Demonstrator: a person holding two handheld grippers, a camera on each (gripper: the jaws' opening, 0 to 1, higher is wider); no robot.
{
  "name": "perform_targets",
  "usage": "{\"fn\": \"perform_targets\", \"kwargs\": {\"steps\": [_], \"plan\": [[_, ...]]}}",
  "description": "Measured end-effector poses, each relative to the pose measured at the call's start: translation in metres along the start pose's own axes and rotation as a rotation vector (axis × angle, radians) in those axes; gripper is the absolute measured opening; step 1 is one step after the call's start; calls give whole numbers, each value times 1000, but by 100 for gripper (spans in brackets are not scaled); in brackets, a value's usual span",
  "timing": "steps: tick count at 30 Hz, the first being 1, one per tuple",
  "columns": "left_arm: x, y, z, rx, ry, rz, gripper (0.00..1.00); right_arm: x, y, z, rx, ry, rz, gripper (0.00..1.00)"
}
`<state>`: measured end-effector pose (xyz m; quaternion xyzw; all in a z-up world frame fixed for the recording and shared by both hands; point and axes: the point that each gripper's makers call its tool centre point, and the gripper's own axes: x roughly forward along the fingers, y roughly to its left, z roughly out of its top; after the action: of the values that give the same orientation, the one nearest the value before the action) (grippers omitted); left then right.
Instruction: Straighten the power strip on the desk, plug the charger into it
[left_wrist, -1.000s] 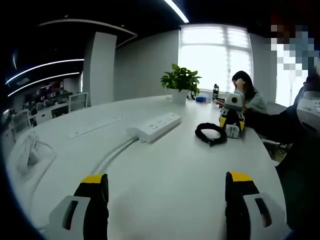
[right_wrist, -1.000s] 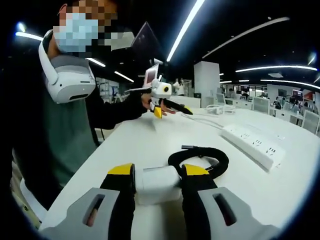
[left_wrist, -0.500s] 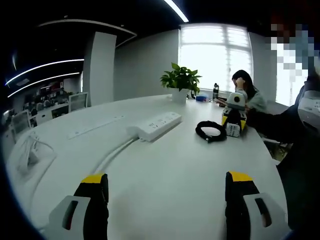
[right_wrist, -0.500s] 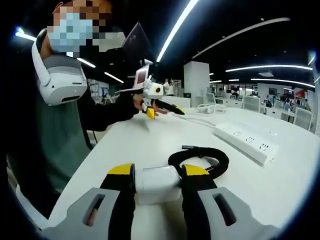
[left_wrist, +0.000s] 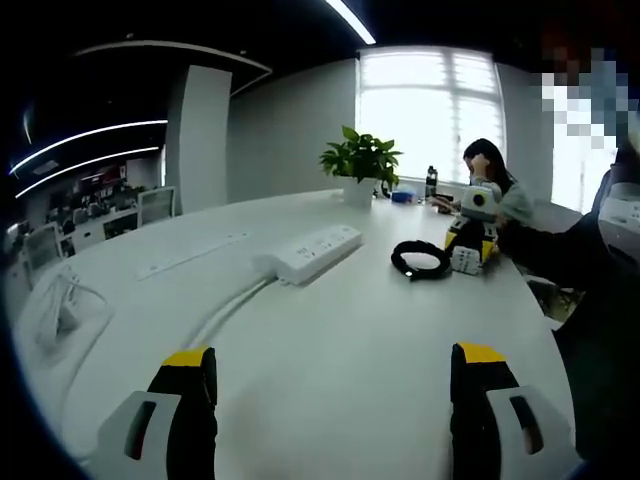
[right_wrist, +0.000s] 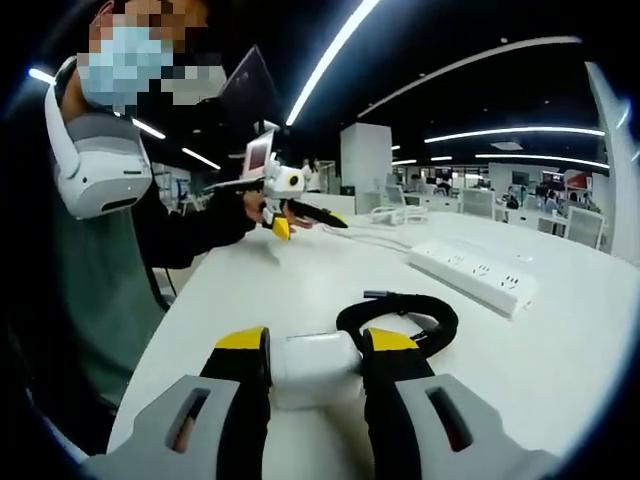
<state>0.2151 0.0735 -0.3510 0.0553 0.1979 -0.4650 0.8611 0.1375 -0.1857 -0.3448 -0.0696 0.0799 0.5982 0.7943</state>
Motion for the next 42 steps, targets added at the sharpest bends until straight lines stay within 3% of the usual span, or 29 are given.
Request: {"fn": "perform_targets", "kwargs": {"steps": [15,42], "plan": [[2,-1,-1,3,-2,-4,99,0,-2,0,12,-7,-80,36],[3,-1,2,15,-27,6,99,-3,-17,0,56,0,-332,36]]}}
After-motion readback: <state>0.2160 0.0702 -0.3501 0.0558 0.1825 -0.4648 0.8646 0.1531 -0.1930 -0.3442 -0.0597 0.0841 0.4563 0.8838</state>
